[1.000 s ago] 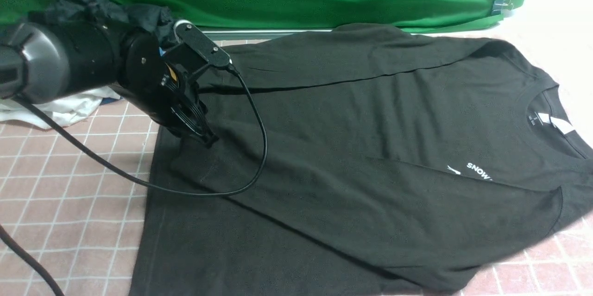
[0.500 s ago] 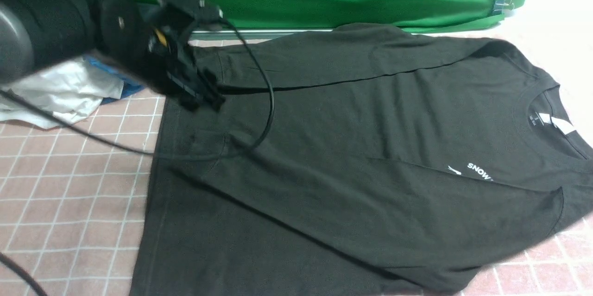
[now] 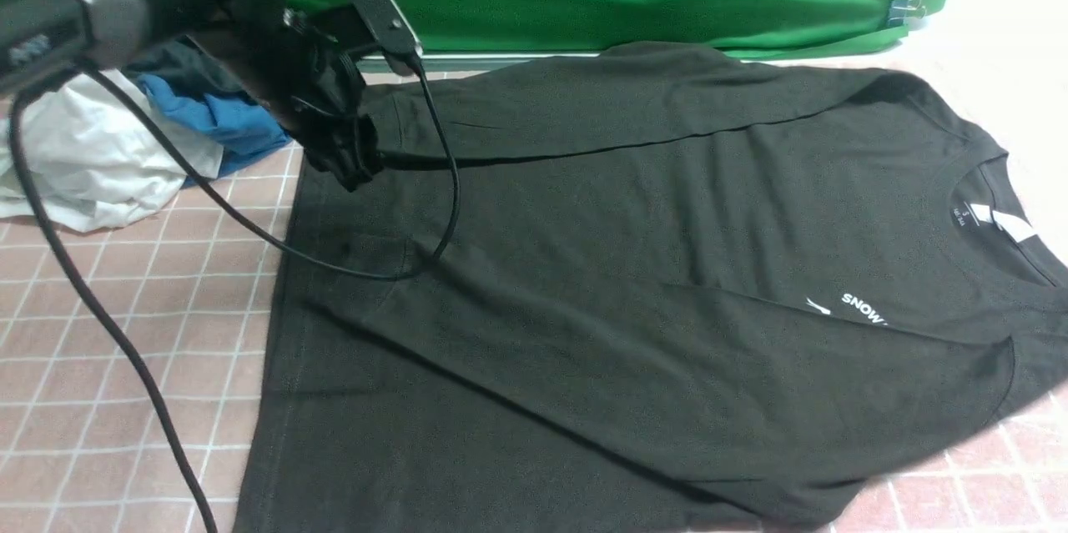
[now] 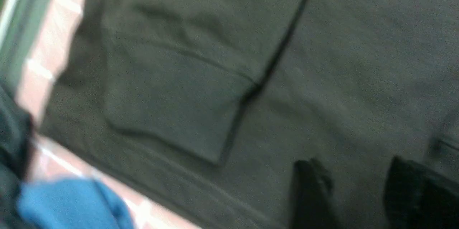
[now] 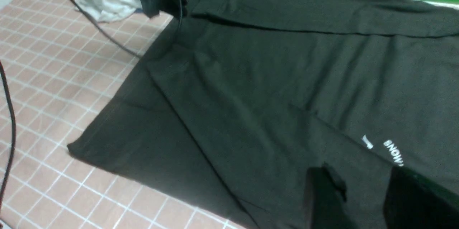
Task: Fold a long-sleeved shirt over a pink coffee tablecloth.
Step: 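Fold the left side of the dark shirt inward over its body with the left gripper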
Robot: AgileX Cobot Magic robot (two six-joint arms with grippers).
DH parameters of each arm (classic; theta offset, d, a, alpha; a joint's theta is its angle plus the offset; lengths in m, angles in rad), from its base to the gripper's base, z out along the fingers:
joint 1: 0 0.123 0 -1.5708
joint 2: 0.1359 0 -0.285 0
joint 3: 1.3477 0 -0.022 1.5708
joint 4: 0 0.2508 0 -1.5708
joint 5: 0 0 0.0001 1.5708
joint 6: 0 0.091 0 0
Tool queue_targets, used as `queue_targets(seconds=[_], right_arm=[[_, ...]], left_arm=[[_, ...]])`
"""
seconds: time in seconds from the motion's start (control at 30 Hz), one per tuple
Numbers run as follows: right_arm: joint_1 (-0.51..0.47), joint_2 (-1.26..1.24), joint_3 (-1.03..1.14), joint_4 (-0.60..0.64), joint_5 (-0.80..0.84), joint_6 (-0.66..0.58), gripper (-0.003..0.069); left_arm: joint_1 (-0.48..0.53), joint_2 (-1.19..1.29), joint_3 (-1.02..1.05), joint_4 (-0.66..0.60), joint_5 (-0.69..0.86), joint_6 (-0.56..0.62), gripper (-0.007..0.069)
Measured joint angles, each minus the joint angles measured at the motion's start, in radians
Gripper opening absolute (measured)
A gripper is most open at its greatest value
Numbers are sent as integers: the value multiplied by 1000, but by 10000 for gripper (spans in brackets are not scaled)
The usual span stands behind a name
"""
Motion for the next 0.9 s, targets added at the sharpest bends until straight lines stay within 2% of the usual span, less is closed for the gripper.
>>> queue_targets(seconds=[0.1,0.17,0.27,0.47,0.77,0.83,0.9], right_arm=[[0,14,-35,-2,9,-22,240],[0,16,-41,-2,15,-32,240],[0,16,-42,-2,21,-34,240],[0,16,-42,-2,23,-35,240],[0,16,-42,-2,23,-32,240],[0,16,-42,-2,23,-29,240],[0,16,-42,-2,23,-28,240]], left_arm=[[0,26,-1,-5,-102,50,435],[0,46,-2,3,-145,90,461],[0,79,-2,27,-182,142,461],[0,133,-2,63,-304,152,406],[0,171,-3,85,-373,157,343],[0,173,-3,91,-379,157,311],[0,177,-4,91,-380,157,243]])
